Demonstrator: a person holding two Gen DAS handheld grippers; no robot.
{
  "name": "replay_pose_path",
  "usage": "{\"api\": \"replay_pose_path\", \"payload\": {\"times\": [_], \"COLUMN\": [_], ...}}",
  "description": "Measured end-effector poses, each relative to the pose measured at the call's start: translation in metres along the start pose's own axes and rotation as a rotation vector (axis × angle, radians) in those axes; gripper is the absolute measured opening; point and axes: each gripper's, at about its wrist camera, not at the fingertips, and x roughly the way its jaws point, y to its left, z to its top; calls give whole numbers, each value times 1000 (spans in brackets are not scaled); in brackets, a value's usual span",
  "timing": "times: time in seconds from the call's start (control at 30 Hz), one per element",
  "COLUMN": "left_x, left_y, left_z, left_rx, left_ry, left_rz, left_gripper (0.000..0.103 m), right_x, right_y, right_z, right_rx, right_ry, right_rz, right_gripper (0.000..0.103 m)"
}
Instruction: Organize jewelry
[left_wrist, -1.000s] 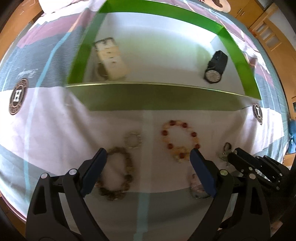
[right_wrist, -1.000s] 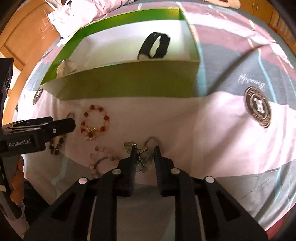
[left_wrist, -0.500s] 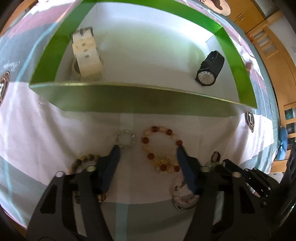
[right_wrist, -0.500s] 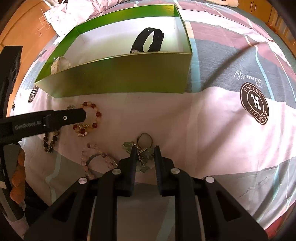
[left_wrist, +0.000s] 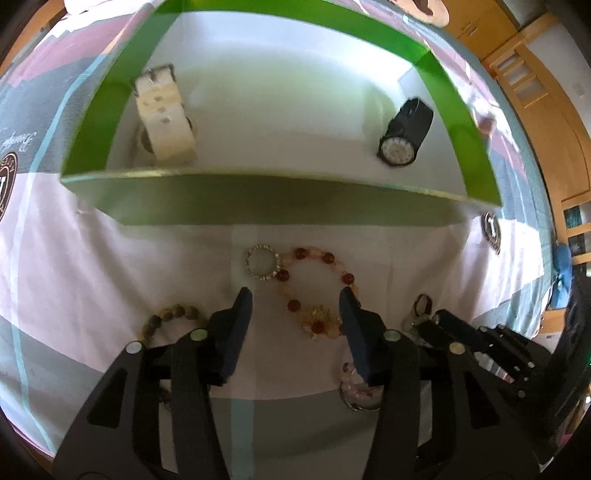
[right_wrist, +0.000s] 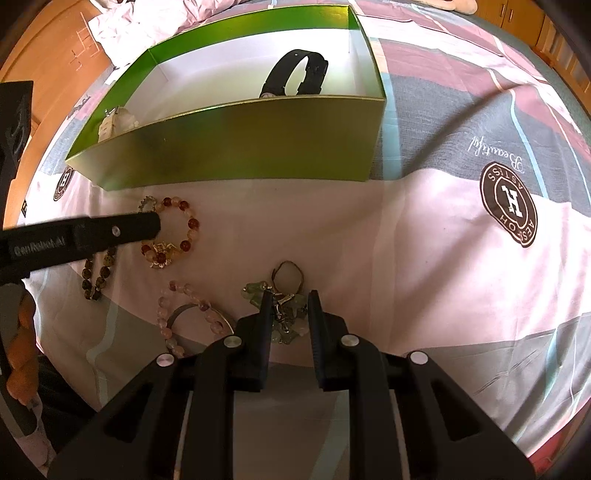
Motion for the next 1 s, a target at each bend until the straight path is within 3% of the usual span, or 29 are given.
{"api": "replay_pose_path", "payload": {"times": [0.2, 0.27, 0.3, 0.33, 0.63, 0.9, 1.0], "left_x": [10, 10, 11, 11, -14, -13, -7], "left_y": [-14, -15, -19, -20, -24, -10, -12], "left_z": [-2, -3, -3, -4, -9, -7, -8], "left_rx": [29, 41, 50, 67, 107, 65, 73], "left_ry": [-26, -40, -49, -57, -120, -84, -71], "left_rz": [71, 115, 134, 150, 163, 159, 186], "left_gripper": [42, 29, 11, 8, 8, 8, 17], "right_x": [0, 0, 0, -1, -17, -24, -23], "right_y": [0, 0, -1, -2, -17, -24, -24], "right_z": [-1, -1, -1, -1, 3, 5, 4], "right_rx": [-2, 0, 2, 7, 57, 99, 101], "right_ry": [-3, -5, -7, -11, -89, -129, -124], "right_rz": [-3, -3, -3, -5, -41, -20, -17], "right_gripper": [19, 19, 19, 19, 19, 19, 19]}}
